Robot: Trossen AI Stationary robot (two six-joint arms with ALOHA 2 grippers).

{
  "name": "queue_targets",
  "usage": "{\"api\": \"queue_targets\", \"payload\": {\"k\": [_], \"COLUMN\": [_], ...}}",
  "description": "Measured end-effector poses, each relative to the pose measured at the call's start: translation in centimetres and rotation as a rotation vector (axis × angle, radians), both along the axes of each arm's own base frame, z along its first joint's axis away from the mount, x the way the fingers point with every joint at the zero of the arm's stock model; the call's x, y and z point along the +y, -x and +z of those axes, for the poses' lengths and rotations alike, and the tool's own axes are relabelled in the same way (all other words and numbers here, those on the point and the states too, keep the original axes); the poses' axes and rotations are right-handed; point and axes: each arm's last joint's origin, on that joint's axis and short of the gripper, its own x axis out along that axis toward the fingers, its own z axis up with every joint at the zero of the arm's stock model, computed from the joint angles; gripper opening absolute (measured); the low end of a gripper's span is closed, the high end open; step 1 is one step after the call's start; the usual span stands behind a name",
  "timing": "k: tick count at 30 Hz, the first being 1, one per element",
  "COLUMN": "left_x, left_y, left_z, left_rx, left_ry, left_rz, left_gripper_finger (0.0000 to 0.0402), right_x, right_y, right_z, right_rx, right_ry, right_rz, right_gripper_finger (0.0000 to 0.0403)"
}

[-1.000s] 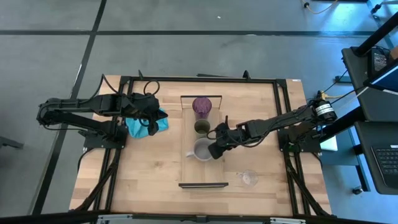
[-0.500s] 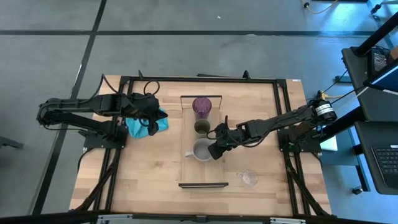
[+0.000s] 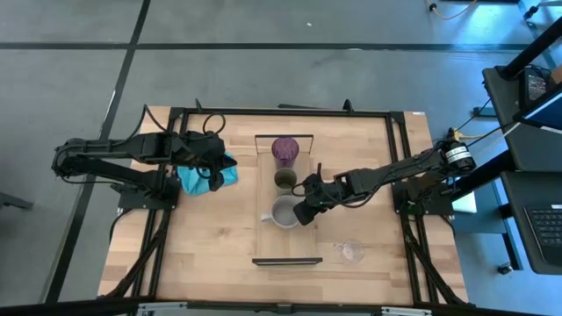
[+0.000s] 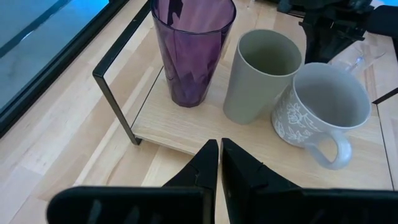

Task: Stack small to large cups/mugs on shelf
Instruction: Put the light gray mug on the shelf

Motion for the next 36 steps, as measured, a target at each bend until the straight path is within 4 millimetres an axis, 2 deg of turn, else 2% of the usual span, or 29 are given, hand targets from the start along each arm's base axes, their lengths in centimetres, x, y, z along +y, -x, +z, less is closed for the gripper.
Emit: {"api": "queue_targets", "payload": {"k": [30,36], "left_x": [0.01,0.0], "left_y": [-0.01,0.0], "left_z": [0.0,0.0], "left_rx": [0.0,-0.001], "left_ry": [0.0,0.001], "left_rz": [0.001,0.0], "left_gripper_finger": [0.0014,0.0014], "right_x": [0.02,-0.09], "right_y": [-0.03,0.61], "right_z": [0.04,-0.38], "right_rx": [-0.005,0.072], "right_ry": [-0.003,0.019], "right_rz": [0.004,0.003], "right_gripper_finger": [0.0006,0.0012]}}
